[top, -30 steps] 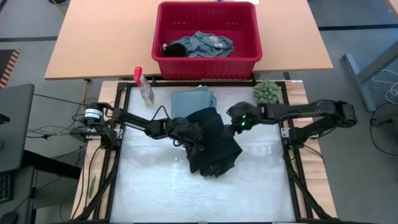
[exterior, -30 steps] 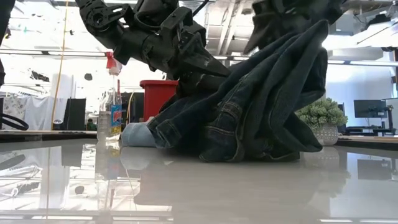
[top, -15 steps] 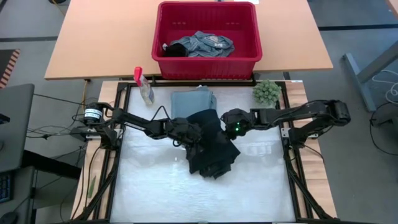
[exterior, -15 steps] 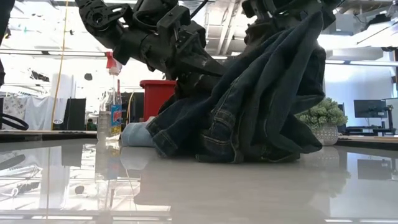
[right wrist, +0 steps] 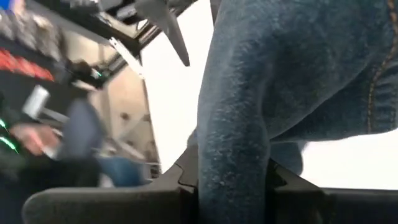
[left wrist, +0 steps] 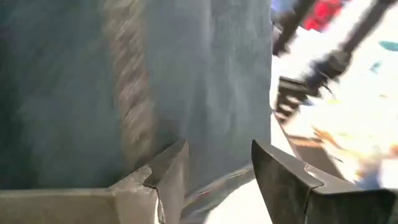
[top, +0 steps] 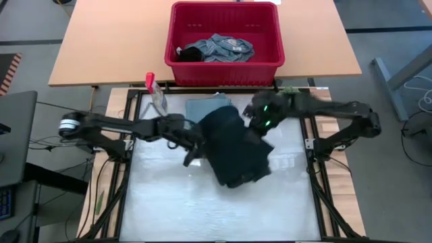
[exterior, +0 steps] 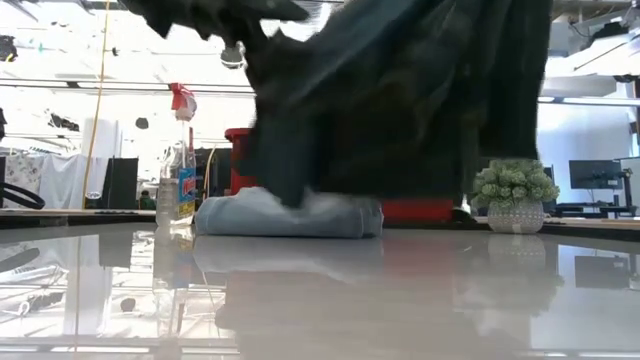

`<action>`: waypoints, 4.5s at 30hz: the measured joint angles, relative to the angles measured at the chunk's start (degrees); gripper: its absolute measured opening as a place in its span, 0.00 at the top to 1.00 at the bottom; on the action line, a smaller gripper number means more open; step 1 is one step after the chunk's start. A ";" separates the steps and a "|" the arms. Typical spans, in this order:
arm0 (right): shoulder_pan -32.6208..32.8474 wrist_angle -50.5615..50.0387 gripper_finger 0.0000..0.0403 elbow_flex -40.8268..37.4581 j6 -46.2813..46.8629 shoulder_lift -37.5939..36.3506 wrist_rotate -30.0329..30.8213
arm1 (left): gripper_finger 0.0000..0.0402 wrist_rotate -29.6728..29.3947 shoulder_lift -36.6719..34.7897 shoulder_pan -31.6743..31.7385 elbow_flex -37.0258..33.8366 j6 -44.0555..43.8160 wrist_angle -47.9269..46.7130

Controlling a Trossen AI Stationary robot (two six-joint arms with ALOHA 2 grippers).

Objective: Fold Laundry from Bin
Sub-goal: Stack the black pants on top of the blue pants, then fold the blue long sleeve on the table

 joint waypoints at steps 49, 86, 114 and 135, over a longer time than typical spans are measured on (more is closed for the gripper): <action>8.35 -33.33 0.04 41.44 -43.89 52.03 34.55 | 0.58 -51.01 -26.43 -33.98 -10.69 -29.91 -30.12; -18.39 32.39 0.95 -27.37 -46.82 12.97 -20.57 | 0.58 -20.58 25.03 18.48 32.37 4.52 -29.98; -18.92 19.38 0.95 -22.71 -44.81 15.63 -14.97 | 0.58 -22.18 21.97 27.64 19.26 15.13 -28.65; -42.08 46.88 0.96 14.56 -30.51 27.06 -9.73 | 0.58 -26.18 4.19 26.04 21.97 8.79 -27.84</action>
